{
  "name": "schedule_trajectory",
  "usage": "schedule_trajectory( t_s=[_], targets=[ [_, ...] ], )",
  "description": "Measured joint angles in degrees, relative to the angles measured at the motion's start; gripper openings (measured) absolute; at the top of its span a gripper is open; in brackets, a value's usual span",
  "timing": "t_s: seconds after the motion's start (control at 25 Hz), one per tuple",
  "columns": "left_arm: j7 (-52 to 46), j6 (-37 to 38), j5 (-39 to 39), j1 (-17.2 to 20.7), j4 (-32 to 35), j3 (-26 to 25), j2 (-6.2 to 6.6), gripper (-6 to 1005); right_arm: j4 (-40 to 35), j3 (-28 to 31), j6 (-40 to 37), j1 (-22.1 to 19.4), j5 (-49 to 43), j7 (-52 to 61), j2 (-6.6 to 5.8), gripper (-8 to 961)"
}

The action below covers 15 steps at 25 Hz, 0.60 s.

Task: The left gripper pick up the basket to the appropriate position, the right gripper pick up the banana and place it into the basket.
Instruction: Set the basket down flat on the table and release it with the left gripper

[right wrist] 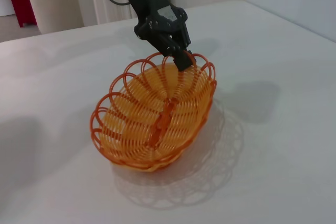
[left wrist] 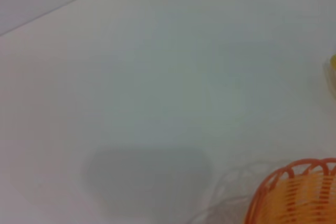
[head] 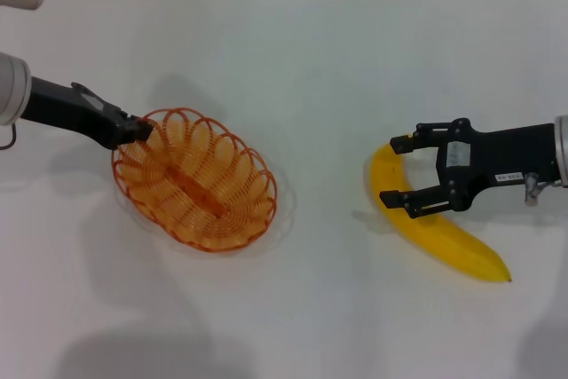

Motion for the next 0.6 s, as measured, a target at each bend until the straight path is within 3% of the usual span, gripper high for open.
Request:
schedule_trajectory(
  t_s=[0.6],
  targets=[
    [0.26, 0.08, 0.34, 0.06, 0.0, 0.03, 0.01, 53, 0.31, 0.0, 0.0, 0.1, 0.0, -0.22, 0.08, 863]
  ],
)
